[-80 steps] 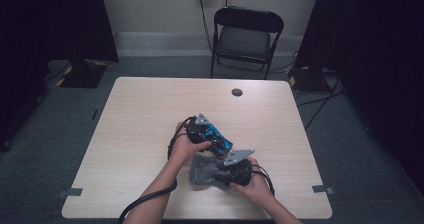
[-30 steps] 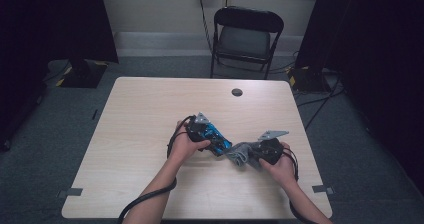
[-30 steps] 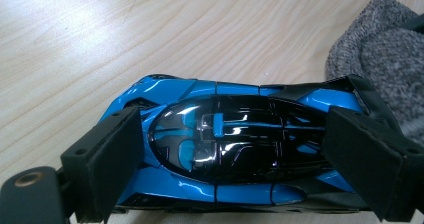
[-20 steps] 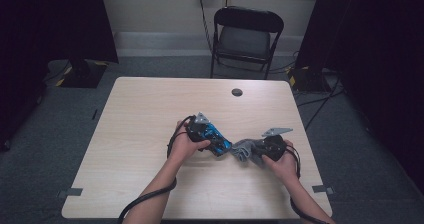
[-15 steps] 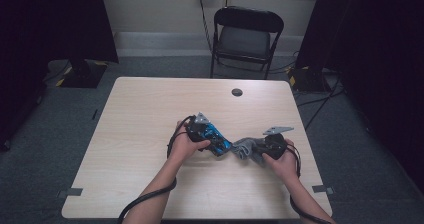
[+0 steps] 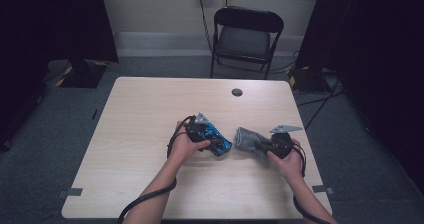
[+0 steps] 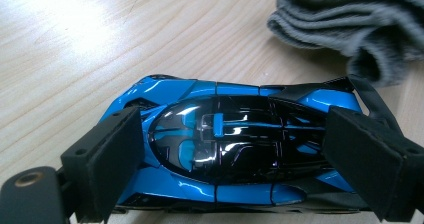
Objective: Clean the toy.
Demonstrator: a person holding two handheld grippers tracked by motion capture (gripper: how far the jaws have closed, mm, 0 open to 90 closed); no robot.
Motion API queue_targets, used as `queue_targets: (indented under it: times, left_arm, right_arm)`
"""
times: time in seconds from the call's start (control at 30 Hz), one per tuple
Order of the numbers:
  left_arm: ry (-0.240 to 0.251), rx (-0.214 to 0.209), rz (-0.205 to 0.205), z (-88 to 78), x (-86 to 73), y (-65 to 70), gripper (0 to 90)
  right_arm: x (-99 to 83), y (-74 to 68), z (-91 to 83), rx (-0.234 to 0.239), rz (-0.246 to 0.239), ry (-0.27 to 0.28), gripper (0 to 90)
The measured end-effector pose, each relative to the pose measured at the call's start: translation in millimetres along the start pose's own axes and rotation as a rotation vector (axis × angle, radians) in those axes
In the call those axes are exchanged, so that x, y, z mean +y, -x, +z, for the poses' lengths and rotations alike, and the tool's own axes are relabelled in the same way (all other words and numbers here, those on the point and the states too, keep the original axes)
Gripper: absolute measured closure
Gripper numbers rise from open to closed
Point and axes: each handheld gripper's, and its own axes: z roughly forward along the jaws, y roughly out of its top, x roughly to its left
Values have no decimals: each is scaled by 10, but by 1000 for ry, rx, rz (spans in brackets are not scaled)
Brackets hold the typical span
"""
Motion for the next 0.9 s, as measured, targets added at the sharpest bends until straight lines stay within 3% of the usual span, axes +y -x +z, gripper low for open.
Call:
queue_targets:
  times: [0.13,0.17,0.37,0.4,0.6,0.63,0.9]
  left_arm:
    - [-1,0,1,-1,1,-1,96]
    - [0,2,0,1,2,0,96]
    - [1,1,-1,2,1,3,96]
    - [-2,2,0,0,4,2,96]
    - [-4,2,1,0,5,2,96]
    - [-2,1,-2,0,2,5,96]
    - [-3,0,0,-1,2,5,96]
  right_arm:
    - [6,-51,-66,22,-10,18,768]
    - [5,-123,-124,43,-36,25,768]
    - [-26,-291,-204,104,-79,33,767]
    - [-47,-376,-216,132,-99,28,767]
    - [-107,-534,-181,190,-136,11,765]
    - [-145,-622,-151,229,-152,2,764]
    - [-203,-912,-33,327,-227,-49,761]
